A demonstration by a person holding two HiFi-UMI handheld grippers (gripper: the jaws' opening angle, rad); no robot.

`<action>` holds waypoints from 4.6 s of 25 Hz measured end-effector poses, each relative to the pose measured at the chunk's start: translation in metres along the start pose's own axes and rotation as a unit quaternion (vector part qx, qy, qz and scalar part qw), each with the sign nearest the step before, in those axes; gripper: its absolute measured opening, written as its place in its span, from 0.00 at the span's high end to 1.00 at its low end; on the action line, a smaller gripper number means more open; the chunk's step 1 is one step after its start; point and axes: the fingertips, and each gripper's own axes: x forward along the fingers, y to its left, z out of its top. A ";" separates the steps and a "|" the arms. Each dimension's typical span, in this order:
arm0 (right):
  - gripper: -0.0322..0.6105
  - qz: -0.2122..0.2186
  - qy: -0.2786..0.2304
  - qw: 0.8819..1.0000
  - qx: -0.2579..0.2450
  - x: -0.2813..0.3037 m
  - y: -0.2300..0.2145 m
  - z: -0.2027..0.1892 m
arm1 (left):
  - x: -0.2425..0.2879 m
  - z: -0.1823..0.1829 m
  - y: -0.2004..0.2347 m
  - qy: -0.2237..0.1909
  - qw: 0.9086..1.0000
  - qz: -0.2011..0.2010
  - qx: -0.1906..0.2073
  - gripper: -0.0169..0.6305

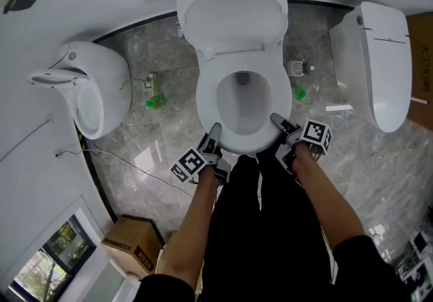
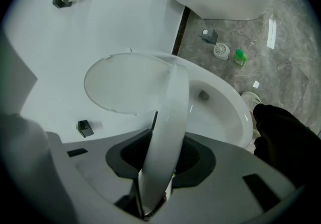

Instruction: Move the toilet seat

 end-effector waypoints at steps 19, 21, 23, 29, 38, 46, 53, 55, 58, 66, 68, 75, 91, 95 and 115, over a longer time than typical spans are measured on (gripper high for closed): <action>0.75 -0.031 0.074 0.996 0.039 -0.002 0.023 0.005 | 0.001 0.015 -0.022 0.004 0.999 0.040 -0.020 0.60; 0.75 -0.037 0.079 0.995 0.040 0.000 0.027 0.007 | 0.003 0.020 -0.025 0.003 0.999 0.036 -0.022 0.61; 0.74 -0.040 0.084 0.995 0.041 0.001 0.029 0.006 | 0.004 0.024 -0.027 0.005 0.999 0.034 -0.021 0.60; 0.74 -0.051 0.093 0.993 0.045 -0.005 0.039 -0.001 | -0.002 0.028 -0.037 0.030 0.999 0.027 -0.027 0.60; 0.75 -0.055 0.077 0.993 0.067 -0.002 0.060 0.007 | 0.002 0.045 -0.054 0.056 0.997 0.018 -0.041 0.60; 0.74 -0.054 0.060 0.994 0.069 -0.002 0.074 0.017 | 0.005 0.053 -0.068 0.067 0.996 0.008 -0.052 0.59; 0.74 -0.042 0.033 0.996 0.069 0.002 0.087 0.028 | 0.010 0.062 -0.077 0.079 0.995 0.008 -0.060 0.59; 0.74 -0.043 0.030 0.996 0.069 0.003 0.089 0.029 | 0.010 0.064 -0.079 0.082 0.995 0.006 -0.059 0.59; 0.74 -0.042 0.024 0.997 0.068 0.004 0.095 0.031 | 0.012 0.068 -0.084 0.091 0.995 0.002 -0.052 0.58; 0.72 -0.045 0.014 0.997 0.061 0.006 0.111 0.038 | 0.017 0.079 -0.096 0.108 0.993 -0.005 -0.052 0.56; 0.70 -0.046 0.011 0.997 0.059 0.008 0.115 0.040 | 0.018 0.084 -0.100 0.101 0.994 -0.011 -0.050 0.56; 0.69 -0.051 -0.006 0.996 0.069 0.011 0.128 0.048 | 0.025 0.095 -0.110 0.089 0.994 -0.019 -0.057 0.55; 0.65 -0.035 -0.017 0.998 0.044 0.014 0.164 0.060 | 0.036 0.119 -0.131 0.081 0.994 -0.022 -0.073 0.54; 0.63 -0.028 -0.019 0.999 0.042 0.014 0.172 0.063 | 0.040 0.124 -0.135 0.079 0.994 -0.019 -0.078 0.54; 0.58 0.002 -0.009 1.000 0.018 0.022 0.207 0.080 | 0.057 0.152 -0.156 0.063 0.993 -0.035 -0.096 0.52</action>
